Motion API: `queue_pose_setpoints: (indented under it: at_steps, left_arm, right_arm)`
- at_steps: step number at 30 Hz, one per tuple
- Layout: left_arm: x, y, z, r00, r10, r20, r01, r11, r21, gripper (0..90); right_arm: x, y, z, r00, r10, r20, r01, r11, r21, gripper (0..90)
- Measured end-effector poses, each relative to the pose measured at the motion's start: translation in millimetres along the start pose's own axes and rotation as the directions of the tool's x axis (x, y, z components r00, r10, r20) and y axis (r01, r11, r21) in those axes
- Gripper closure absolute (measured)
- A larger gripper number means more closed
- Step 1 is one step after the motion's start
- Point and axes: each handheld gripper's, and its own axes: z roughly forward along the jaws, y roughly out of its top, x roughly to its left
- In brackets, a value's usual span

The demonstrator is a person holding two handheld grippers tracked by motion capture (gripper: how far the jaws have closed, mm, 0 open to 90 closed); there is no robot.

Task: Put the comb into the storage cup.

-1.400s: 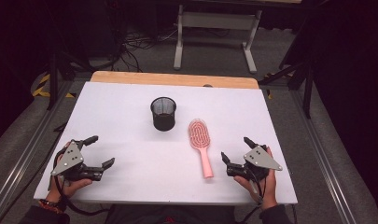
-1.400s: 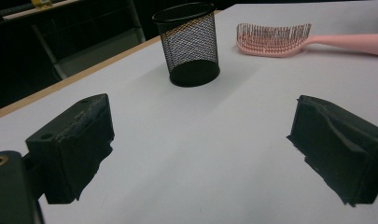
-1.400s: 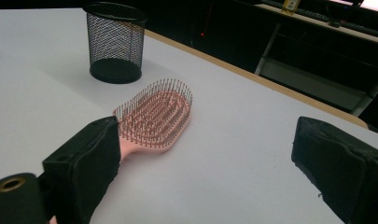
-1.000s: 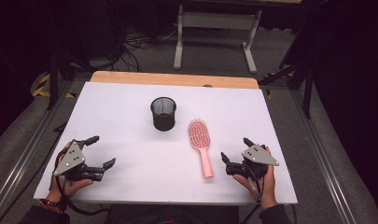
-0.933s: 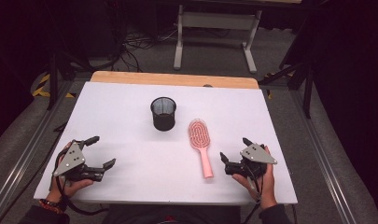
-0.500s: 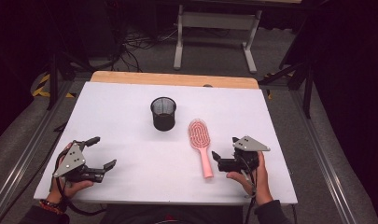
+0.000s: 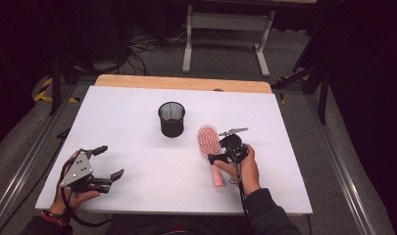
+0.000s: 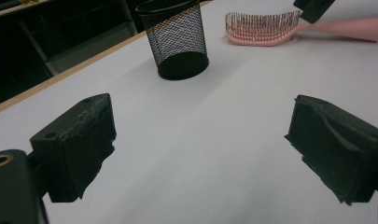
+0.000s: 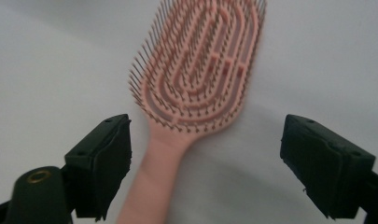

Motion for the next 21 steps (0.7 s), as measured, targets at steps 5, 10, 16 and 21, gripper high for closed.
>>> queue_pose_setpoints:
  at_steps: [5, 10, 16, 21]
  left_arm:
    - [1.7, 0.3, -1.1, 0.9999, -0.011, 0.001, 0.011, 0.9999, -0.002, 8.7]
    - [-0.7, 0.9, 0.1, 0.9999, -0.007, 0.011, 0.007, 1.0000, 0.002, 9.1]
    - [-3.2, 2.0, -1.1, 0.9997, 0.008, 0.024, -0.008, 1.0000, -0.006, 9.3]
    - [-2.9, 0.9, 0.4, 0.9997, -0.002, 0.025, 0.002, 1.0000, 0.005, 9.4]
  right_arm:
    - [5.9, -1.9, 15.5, 0.9975, 0.070, 0.008, -0.071, 0.9939, 0.085, 22.3]
    - [17.4, 2.3, 20.4, 0.9973, 0.021, 0.070, -0.029, 0.9930, 0.115, 32.8]
    - [27.1, 2.9, 19.5, 0.9980, 0.008, 0.063, -0.013, 0.9970, 0.076, 63.7]
    - [25.0, 4.2, 20.1, 0.9987, -0.042, 0.030, 0.040, 0.9966, 0.072, 69.2]
